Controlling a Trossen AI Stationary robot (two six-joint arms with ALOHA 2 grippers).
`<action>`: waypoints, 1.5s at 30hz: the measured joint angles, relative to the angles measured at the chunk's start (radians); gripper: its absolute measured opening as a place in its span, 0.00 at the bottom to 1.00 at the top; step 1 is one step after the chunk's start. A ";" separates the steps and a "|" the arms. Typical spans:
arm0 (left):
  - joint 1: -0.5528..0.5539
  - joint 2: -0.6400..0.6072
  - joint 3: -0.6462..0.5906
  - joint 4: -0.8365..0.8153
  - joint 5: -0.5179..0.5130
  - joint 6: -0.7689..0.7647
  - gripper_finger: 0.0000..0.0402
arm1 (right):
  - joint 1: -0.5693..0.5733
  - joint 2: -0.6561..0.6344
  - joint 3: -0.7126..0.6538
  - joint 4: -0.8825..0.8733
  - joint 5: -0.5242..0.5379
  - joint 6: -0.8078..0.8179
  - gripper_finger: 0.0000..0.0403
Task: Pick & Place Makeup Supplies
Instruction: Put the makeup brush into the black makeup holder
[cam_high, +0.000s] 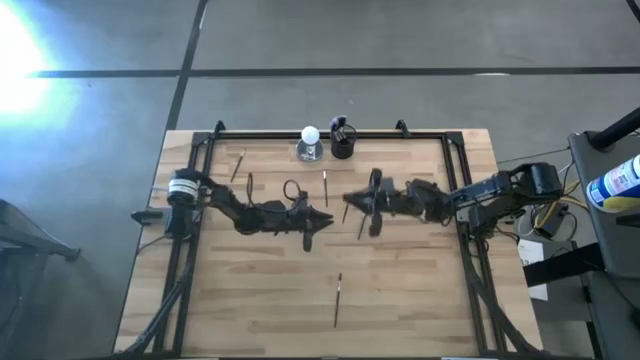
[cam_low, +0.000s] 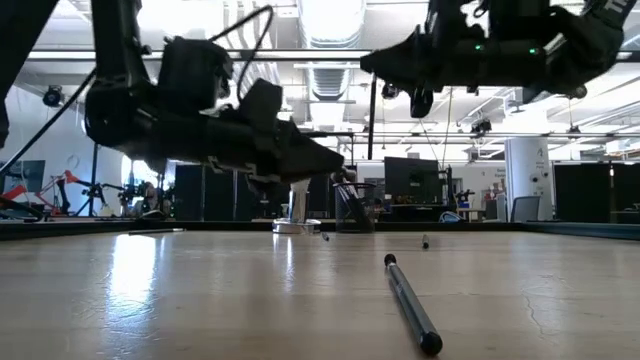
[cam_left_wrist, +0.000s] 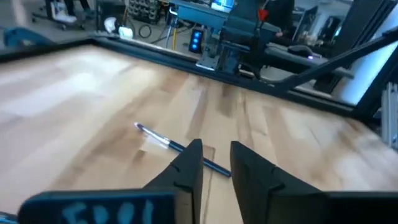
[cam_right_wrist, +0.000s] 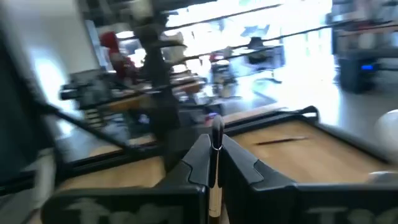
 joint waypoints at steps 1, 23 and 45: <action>0.000 -0.018 -0.013 -0.003 -0.001 0.017 0.19 | -0.034 -0.013 0.010 -0.028 0.000 -0.005 0.04; 0.000 -0.088 -0.084 -0.007 -0.002 0.042 0.20 | -0.628 0.368 0.553 -0.315 -0.156 -0.232 0.03; 0.002 -0.088 -0.086 -0.012 -0.001 0.025 0.20 | -0.631 0.434 0.546 -0.490 -0.131 -0.112 0.27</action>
